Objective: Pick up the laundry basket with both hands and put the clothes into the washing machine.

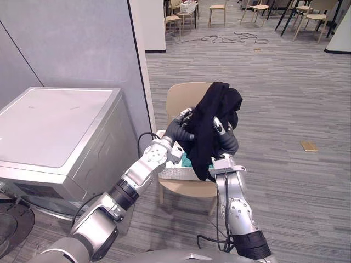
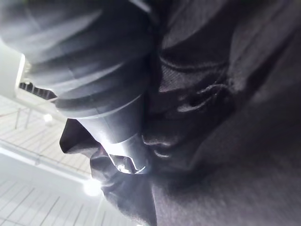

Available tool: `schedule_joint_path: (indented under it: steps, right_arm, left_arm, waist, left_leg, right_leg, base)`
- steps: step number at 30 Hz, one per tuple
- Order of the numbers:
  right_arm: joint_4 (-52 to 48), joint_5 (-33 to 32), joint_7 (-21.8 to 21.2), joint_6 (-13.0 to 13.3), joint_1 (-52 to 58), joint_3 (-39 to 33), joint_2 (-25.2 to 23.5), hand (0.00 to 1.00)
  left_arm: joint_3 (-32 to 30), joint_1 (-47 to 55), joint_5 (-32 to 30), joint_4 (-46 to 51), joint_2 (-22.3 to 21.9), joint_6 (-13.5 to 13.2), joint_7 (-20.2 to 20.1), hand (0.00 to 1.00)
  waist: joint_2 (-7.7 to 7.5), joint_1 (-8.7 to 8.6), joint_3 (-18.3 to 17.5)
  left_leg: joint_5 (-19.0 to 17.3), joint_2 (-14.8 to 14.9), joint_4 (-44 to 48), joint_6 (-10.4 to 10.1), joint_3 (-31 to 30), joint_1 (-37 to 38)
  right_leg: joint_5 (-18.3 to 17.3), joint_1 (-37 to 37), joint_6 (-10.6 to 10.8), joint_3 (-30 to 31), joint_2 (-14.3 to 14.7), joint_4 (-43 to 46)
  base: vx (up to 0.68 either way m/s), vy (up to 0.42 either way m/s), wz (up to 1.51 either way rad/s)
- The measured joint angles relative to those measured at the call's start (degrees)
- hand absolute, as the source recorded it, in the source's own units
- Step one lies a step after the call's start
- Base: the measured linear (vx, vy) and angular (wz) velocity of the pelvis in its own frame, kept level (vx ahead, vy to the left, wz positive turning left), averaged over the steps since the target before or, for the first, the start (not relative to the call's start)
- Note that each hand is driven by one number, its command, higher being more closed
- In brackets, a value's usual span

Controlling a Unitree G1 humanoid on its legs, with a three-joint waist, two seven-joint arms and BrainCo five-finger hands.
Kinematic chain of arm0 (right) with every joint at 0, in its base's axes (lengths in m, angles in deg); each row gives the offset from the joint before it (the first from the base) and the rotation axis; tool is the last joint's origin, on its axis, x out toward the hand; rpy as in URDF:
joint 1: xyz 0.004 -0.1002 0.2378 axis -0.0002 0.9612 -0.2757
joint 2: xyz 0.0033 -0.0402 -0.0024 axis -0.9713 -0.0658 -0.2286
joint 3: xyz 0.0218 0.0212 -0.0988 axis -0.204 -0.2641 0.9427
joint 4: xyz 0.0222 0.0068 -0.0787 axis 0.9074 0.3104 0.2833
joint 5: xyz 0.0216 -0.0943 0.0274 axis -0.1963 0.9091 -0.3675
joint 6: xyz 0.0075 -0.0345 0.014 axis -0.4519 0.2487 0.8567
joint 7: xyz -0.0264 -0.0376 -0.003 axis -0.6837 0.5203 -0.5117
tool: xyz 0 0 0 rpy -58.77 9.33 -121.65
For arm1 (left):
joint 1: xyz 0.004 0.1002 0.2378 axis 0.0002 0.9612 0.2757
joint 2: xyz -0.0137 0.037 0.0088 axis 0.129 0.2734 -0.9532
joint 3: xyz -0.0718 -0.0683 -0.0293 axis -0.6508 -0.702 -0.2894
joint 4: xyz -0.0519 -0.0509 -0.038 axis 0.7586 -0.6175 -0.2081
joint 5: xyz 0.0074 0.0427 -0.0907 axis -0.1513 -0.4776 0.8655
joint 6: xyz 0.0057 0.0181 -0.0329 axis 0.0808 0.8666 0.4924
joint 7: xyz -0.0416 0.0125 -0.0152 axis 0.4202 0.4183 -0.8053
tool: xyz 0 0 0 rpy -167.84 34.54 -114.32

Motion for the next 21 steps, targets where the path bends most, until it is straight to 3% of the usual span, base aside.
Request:
schedule_joint_path:
  steps: [9,15,21]
  right_arm:
    - [-0.7,-1.4,0.1,2.3,0.7,-0.3,0.9,1.0]
    - [-2.1,-1.6,0.5,3.1,1.9,-0.3,2.0,1.0]
    - [-2.1,-1.6,0.5,3.1,2.3,-0.3,2.0,1.0]
  left_arm:
    - [2.2,-1.6,4.4,0.0,0.0,0.0,-0.1,1.0]
    - [3.8,-3.0,5.0,0.0,0.0,0.0,0.0,1.0]
    - [3.9,-3.0,6.6,-0.4,0.0,0.1,0.0,1.0]
  waist:
    - [-0.36,-0.29,-0.1]
    - [-2.05,-0.43,-1.3]
    - [-2.57,-0.43,-1.7]
  left_leg:
    - [0.0,0.3,0.0,0.0,0.9,0.0]
    - [0.0,0.3,0.0,0.0,1.0,0.0]
    - [0.1,0.3,0.0,0.1,0.8,0.0]
  right_leg:
    - [0.6,-0.3,-0.2,0.9,0.4,-0.6]
    - [0.7,-0.3,-0.1,0.9,0.4,-0.7]
    - [0.7,-0.2,-0.1,0.9,0.4,-0.5]
  base:
    - [-0.02,0.004,-0.05]
    - [0.0,0.0,0.0]
    - [0.0,0.0,0.0]
